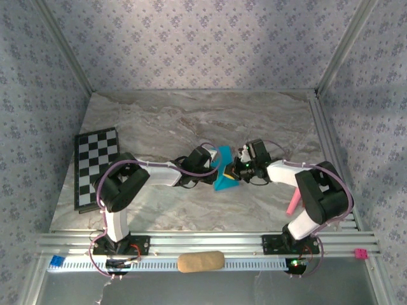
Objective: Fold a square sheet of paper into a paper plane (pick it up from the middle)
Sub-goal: Fold the triangle a second time at the center of the table.
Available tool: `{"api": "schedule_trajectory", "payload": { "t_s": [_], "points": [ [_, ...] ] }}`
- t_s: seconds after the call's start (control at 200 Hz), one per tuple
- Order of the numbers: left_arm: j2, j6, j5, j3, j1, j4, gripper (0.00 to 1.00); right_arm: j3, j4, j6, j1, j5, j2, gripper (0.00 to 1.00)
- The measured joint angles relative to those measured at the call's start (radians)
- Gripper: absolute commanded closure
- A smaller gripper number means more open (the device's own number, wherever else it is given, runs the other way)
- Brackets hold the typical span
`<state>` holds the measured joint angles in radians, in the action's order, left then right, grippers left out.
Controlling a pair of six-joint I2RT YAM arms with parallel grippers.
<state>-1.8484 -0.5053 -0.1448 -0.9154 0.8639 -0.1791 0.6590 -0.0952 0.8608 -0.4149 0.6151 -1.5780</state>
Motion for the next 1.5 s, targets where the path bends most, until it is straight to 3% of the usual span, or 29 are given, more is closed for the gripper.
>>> {"api": "schedule_trajectory", "payload": {
  "t_s": [0.799, 1.139, 1.499],
  "points": [
    [0.000, 0.018, -0.004, -0.002, 0.000, 0.004, 0.97, -0.032, -0.081, 0.012, -0.004, 0.000, -0.092, 1.00],
    [0.000, 0.019, -0.004, -0.002, 0.000, 0.005, 0.97, 0.022, -0.035, -0.013, 0.026, -0.002, -0.035, 1.00],
    [0.000, 0.019, -0.005, -0.002, 0.000, 0.006, 0.97, 0.037, -0.021, -0.049, 0.031, -0.061, -0.121, 1.00]
  ]
}}
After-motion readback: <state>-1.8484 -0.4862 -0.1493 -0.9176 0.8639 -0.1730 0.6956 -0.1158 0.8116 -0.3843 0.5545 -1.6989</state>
